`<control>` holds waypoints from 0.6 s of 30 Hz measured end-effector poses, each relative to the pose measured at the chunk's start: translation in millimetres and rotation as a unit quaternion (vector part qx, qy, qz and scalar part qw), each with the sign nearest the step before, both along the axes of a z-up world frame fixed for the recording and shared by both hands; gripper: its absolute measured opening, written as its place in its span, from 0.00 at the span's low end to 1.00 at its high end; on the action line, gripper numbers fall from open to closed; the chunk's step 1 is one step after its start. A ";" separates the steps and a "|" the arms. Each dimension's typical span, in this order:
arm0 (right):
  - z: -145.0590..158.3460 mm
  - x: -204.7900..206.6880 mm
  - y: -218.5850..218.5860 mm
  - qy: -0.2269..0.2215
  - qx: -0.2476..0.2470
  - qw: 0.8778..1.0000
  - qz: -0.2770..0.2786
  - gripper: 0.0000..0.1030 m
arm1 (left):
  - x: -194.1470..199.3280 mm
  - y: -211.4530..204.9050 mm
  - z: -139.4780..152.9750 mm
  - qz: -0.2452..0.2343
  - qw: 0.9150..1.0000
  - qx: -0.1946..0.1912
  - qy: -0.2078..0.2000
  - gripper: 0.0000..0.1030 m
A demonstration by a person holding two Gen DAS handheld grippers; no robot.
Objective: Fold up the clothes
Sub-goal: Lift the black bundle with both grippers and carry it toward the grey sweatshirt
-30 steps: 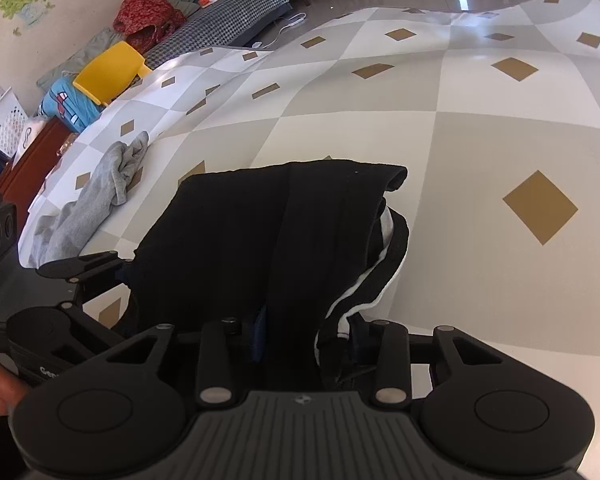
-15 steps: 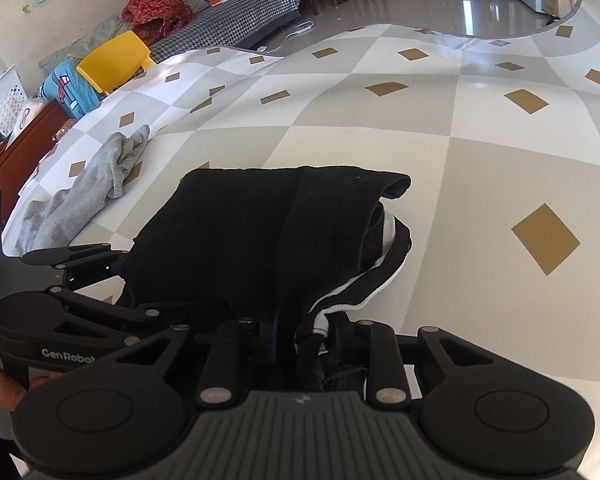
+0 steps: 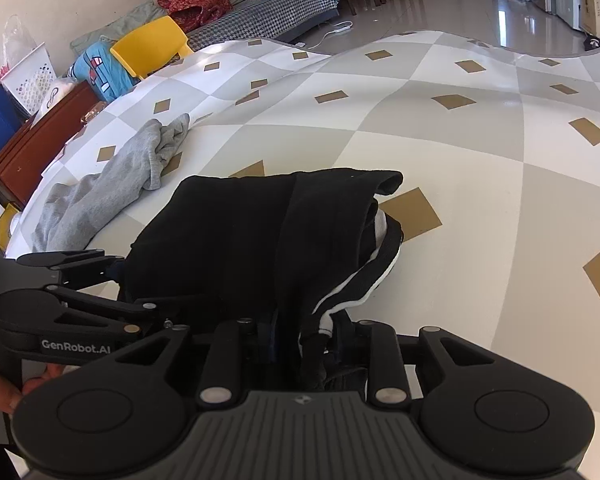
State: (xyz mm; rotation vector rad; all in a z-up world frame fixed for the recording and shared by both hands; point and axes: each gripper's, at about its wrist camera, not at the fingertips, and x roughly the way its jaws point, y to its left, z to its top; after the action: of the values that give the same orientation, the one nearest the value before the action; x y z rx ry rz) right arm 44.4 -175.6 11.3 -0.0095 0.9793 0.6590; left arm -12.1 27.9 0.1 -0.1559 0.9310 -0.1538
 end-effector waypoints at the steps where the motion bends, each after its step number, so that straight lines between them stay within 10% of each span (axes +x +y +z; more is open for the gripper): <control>1: -1.6 1.2 1.1 0.003 -0.006 1.000 -0.001 0.32 | 0.0 2.6 -2.4 0.004 1.000 0.003 0.004 0.72; 14: -7.1 7.4 3.9 0.004 -0.007 1.000 -0.016 0.41 | 1.2 3.0 -9.5 0.006 1.000 0.008 -0.001 0.79; 18: -7.5 9.7 6.9 0.007 -0.003 1.000 -0.020 0.27 | 1.6 -0.9 -7.0 0.009 1.000 0.009 -0.009 0.60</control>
State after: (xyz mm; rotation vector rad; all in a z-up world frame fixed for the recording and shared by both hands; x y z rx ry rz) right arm 54.0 -168.7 3.8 0.0099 0.9920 0.6196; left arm -10.5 26.9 -7.0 -0.1449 0.9119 -0.1302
